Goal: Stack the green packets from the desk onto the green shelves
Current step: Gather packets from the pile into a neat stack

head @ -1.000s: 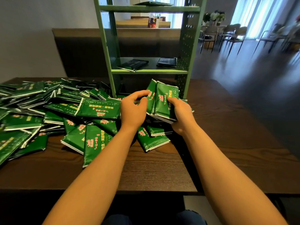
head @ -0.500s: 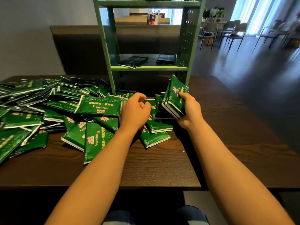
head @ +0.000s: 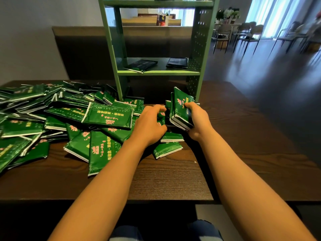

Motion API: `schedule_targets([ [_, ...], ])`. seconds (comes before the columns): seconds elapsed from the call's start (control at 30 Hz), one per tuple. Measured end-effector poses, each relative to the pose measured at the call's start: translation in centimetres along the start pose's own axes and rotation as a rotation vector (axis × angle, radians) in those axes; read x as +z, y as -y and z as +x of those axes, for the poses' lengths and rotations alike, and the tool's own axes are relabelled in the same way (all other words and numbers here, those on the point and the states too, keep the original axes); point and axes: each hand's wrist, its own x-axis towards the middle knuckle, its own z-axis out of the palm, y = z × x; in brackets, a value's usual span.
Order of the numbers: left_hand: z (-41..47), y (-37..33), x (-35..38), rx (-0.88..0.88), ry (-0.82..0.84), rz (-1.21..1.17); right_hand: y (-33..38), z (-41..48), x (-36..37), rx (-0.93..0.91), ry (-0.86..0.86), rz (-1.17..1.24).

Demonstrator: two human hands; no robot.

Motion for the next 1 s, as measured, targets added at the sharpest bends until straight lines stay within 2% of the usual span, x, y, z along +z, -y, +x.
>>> schedule_targets([
  [0.13, 0.6, 0.2, -0.5, 0.009, -0.160, -0.266, -0.3, 0.3, 0.3, -0.074, -0.013, -0.108],
  [0.27, 1.0, 0.5, -1.5, -0.001, -0.397, -0.431, -0.5, 0.4, 0.2, -0.101, 0.007, -0.151],
  [0.37, 0.8, 0.2, -1.8, 0.036, -0.501, -0.501, -0.5, 0.6, 0.2, -0.098, 0.030, -0.132],
  [0.43, 0.8, 0.2, -1.6, 0.035, -0.486, -0.562, -0.3, 0.2, 0.4, -0.077, 0.048, -0.096],
  [0.57, 1.1, -0.4, -0.7, -0.045, -0.348, -0.737, -0.4, -0.4, 1.2, 0.003, 0.138, -0.041],
  [0.77, 0.6, -1.5, -0.1, 0.065, -0.323, -0.794, 0.0, -1.0, 0.9, 0.000, 0.273, 0.074],
  [0.9, 0.9, -1.1, -0.3, -0.030, -0.337, -0.816, 0.4, -0.2, -0.1, -0.154, 0.246, 0.002],
  [1.0, 1.3, -0.1, -0.2, -0.110, -0.344, -0.662, 0.4, 0.3, -0.7, -0.162, 0.179, -0.047],
])
